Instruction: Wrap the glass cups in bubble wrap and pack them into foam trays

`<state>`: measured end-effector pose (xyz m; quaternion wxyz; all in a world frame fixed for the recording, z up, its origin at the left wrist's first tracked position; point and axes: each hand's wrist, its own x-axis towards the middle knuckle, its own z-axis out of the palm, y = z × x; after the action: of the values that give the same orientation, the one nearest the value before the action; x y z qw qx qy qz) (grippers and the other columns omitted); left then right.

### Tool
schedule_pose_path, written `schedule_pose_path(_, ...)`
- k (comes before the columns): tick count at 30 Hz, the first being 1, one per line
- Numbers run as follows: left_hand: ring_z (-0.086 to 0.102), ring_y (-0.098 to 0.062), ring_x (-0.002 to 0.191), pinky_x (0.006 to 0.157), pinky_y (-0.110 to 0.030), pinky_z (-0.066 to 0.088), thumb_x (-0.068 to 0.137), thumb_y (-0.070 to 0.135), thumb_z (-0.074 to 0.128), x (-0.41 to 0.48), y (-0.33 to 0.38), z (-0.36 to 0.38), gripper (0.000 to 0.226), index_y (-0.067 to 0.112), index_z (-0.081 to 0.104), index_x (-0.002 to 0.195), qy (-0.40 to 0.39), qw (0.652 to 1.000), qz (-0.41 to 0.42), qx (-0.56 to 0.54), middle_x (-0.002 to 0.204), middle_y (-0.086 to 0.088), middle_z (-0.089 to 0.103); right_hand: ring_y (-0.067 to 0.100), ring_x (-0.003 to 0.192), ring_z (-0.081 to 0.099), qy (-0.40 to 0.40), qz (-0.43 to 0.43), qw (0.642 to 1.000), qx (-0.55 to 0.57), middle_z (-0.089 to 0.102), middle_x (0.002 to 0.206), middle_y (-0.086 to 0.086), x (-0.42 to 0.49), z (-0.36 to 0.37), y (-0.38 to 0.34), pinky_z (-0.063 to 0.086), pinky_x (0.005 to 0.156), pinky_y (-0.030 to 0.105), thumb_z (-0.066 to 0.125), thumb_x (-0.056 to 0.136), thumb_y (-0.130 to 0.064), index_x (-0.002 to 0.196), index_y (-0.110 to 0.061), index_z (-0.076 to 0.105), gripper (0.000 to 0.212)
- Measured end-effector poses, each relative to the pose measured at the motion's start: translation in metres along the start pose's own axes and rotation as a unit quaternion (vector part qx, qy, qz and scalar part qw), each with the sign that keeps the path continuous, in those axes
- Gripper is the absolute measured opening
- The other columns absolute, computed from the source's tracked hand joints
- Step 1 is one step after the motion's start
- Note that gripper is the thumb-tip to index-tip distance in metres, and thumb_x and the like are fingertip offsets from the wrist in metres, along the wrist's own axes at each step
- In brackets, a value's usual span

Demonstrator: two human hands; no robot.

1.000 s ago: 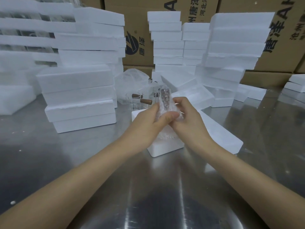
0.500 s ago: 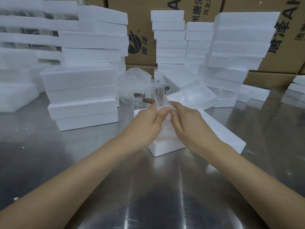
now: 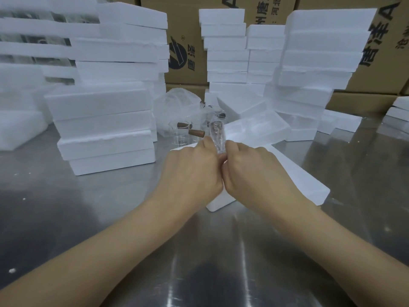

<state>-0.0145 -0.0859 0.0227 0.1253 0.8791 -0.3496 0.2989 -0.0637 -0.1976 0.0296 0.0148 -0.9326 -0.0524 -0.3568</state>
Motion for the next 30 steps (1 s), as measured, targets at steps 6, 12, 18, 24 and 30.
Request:
schedule_pose_path(6,0.064,-0.033,0.084,0.049,-0.032,0.024,0.098,0.049,0.027,0.003,-0.003,0.008,0.051,0.013,0.051,0.125,0.023,0.999,-0.021,-0.004,0.086,-0.006,0.067,0.029,0.059,0.037,-0.051,0.050,0.996,0.052,0.042,0.068,0.003,0.003,0.008,0.016,0.024,0.056,0.034,0.044,0.088,-0.001,0.083,-0.013,0.036,0.015)
schedule_pose_path(12,0.053,-0.015,0.060,0.059,-0.032,0.037,0.095,0.054,0.036,0.014,-0.017,0.004,0.049,0.014,0.065,0.090,0.006,0.966,-0.036,-0.255,0.060,0.004,0.052,0.015,0.046,0.033,0.037,0.119,0.980,0.157,0.033,0.048,-0.004,0.005,0.011,0.028,0.027,0.047,0.028,0.049,0.090,-0.007,0.066,-0.017,0.038,0.029)
schedule_pose_path(18,0.044,-0.023,0.059,0.055,-0.026,0.019,0.099,0.019,0.048,0.012,-0.019,0.006,0.026,0.007,0.067,0.088,0.049,0.978,-0.007,-0.205,0.060,0.004,0.043,0.029,0.050,0.036,0.038,0.073,0.989,0.126,0.034,0.049,-0.002,0.001,0.012,0.019,0.034,0.050,0.035,0.055,0.089,-0.014,0.071,-0.013,0.041,0.023)
schedule_pose_path(24,0.039,-0.005,0.047,0.049,-0.022,0.024,0.096,0.011,0.051,0.018,-0.033,-0.005,0.036,0.025,0.050,0.062,0.104,0.968,-0.019,-0.230,0.049,0.014,0.033,0.006,0.083,0.068,0.010,0.181,0.923,0.340,0.072,0.098,-0.007,0.003,0.005,0.016,0.055,0.080,0.024,0.051,0.080,-0.050,0.118,-0.025,0.067,0.048)
schedule_pose_path(30,0.038,-0.009,0.049,0.049,-0.017,0.027,0.095,0.012,0.055,0.021,-0.036,-0.002,0.045,0.035,0.041,0.059,0.108,0.963,-0.032,-0.243,0.047,0.009,0.035,0.004,0.091,0.067,-0.093,0.216,0.817,0.526,0.070,0.103,-0.014,0.010,0.018,0.037,0.055,0.087,0.030,0.065,0.086,-0.034,0.137,-0.026,0.051,0.053)
